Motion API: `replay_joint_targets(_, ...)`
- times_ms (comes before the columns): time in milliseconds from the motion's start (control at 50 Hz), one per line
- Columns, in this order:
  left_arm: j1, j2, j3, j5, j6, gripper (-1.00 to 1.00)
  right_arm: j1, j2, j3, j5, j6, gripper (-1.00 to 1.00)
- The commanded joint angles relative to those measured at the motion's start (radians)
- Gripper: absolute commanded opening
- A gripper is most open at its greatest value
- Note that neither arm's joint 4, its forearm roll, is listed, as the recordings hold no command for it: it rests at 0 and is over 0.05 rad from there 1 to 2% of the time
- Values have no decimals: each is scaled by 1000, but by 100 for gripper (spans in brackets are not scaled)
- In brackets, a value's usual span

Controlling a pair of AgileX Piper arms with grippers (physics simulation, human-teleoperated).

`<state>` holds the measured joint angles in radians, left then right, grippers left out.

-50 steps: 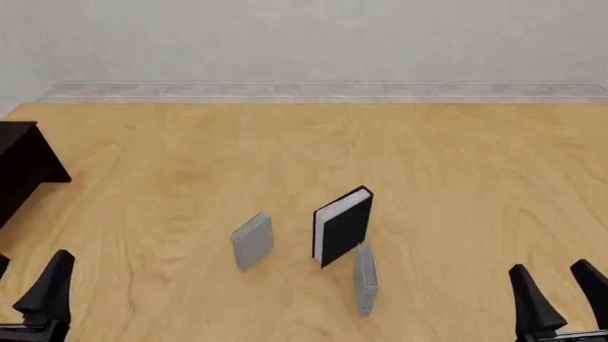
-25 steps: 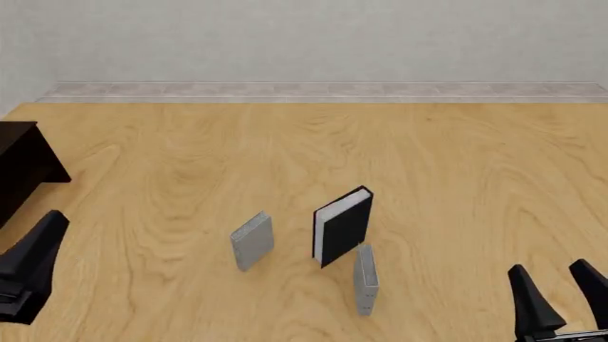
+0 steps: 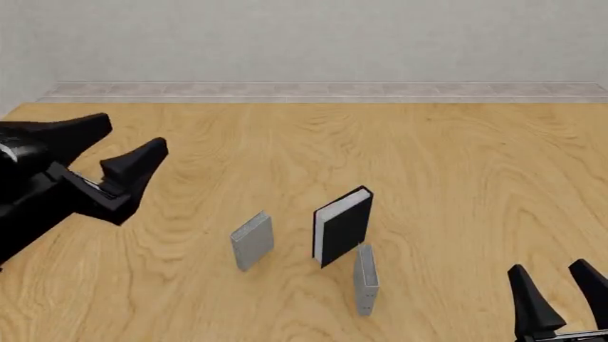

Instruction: Pick up the book in the middle and place it on the cabinet shelf.

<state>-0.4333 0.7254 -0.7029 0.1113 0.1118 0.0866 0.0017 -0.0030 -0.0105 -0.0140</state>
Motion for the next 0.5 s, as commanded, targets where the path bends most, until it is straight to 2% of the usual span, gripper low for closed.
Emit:
replay_joint_targets(20, -91, 196, -128, 10, -18, 100, 0, 0, 0, 3, 2, 100)
replay_joint_targets(80, -119, 256, -155, 19, -1, 100, 0, 0, 0, -1, -1, 100)
replay_joint_targets(140, -143, 311, -188, 39, -18, 100, 0, -1, -1, -1, -2, 100)
replay_joint_targets(200, -165, 342, -199, 44, 8, 100, 0, 1, 1, 1, 3, 100)
replay_joint_targets(280, -194, 390, -238, 62, -19, 100, 0, 0, 1, -3, -2, 100)
replay_joint_targets(340, -206, 439, -282, 94, 10, 100, 0, 0, 0, 2, 1, 100)
replay_joint_targets(400, -221, 473, -341, 128, -28, 100, 0, 0, 0, 0, 0, 100)
replay_joint_targets(500, -249, 540, -404, 161, -7, 100, 0, 2, 1, 2, 4, 100)
